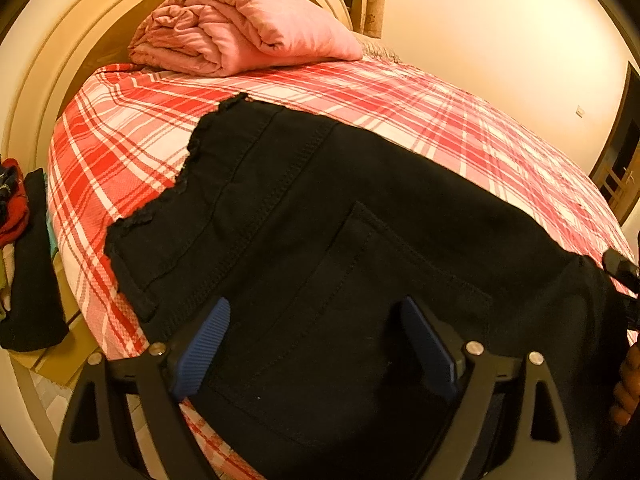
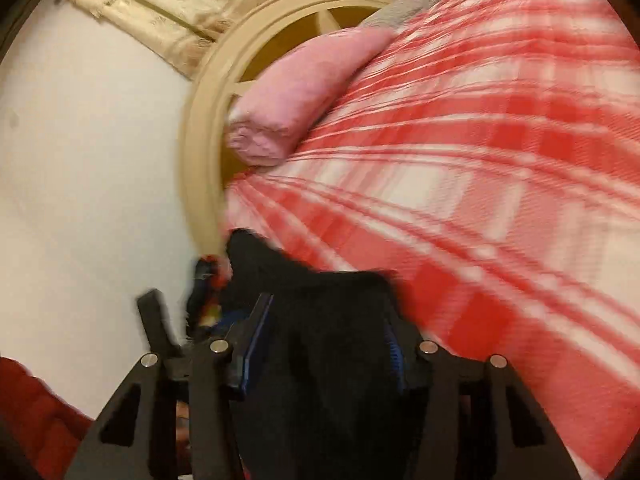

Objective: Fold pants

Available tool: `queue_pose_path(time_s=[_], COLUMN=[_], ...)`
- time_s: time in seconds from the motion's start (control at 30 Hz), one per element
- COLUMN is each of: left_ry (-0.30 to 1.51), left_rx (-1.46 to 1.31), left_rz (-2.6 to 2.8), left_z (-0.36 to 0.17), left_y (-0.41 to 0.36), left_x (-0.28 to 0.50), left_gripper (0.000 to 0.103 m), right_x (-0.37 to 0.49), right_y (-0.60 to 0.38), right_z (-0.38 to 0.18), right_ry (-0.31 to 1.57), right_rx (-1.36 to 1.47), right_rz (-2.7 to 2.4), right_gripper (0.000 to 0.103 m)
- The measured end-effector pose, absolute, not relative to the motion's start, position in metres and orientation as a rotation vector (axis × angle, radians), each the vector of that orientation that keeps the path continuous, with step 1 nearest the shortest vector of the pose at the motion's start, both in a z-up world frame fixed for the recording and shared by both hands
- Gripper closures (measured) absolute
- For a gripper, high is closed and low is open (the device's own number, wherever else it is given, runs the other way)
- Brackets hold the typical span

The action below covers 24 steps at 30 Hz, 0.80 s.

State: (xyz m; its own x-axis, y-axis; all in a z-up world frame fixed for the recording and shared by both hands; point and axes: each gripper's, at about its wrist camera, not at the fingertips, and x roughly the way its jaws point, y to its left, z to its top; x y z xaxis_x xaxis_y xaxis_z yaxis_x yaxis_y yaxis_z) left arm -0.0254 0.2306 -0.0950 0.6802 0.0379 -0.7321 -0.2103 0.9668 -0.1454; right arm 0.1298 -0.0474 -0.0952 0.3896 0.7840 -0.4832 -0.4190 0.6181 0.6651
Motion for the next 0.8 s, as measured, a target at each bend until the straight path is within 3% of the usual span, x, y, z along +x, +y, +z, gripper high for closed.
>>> queue_pose_path(time_s=[0.17, 0.3, 0.33, 0.43, 0.47, 0.67, 0.8], left_ry=[0.812, 0.795, 0.794, 0.809, 0.813, 0.824, 0.817], left_rx=[-0.206, -0.192, -0.192, -0.198, -0.195, -0.177, -0.146], left_rz=[0.112, 0.142, 0.152, 0.155, 0.151, 0.132, 0.136], left_z=[-0.093, -0.093, -0.093, -0.091, -0.09, -0.089, -0.084], left_y=[0.235, 0.229, 0.228, 0.23, 0.231, 0.233, 0.234], left_x=[-0.024, -0.023, -0.022, -0.019, -0.017, -0.018, -0.02], left_gripper=[0.01, 0.008, 0.008, 0.007, 0.007, 0.008, 0.013], right_x=[0.1, 0.066, 0.062, 0.057, 0.059, 0.034, 0.002], right_y=[-0.101, -0.059, -0.043, -0.002, 0.0, -0.064, -0.113], right_z=[-0.07, -0.047, -0.045, -0.056, -0.066, -0.096, -0.082], right_ry=[0.788, 0.711, 0.704, 0.743, 0.782, 0.841, 0.801], right_rx=[0.368, 0.162, 0.105, -0.092, -0.116, -0.062, -0.036], right_rz=[0.518, 0.57, 0.586, 0.565, 0.568, 0.48, 0.324], right_gripper=[0.051, 0.051, 0.053, 0.076, 0.079, 0.086, 0.083])
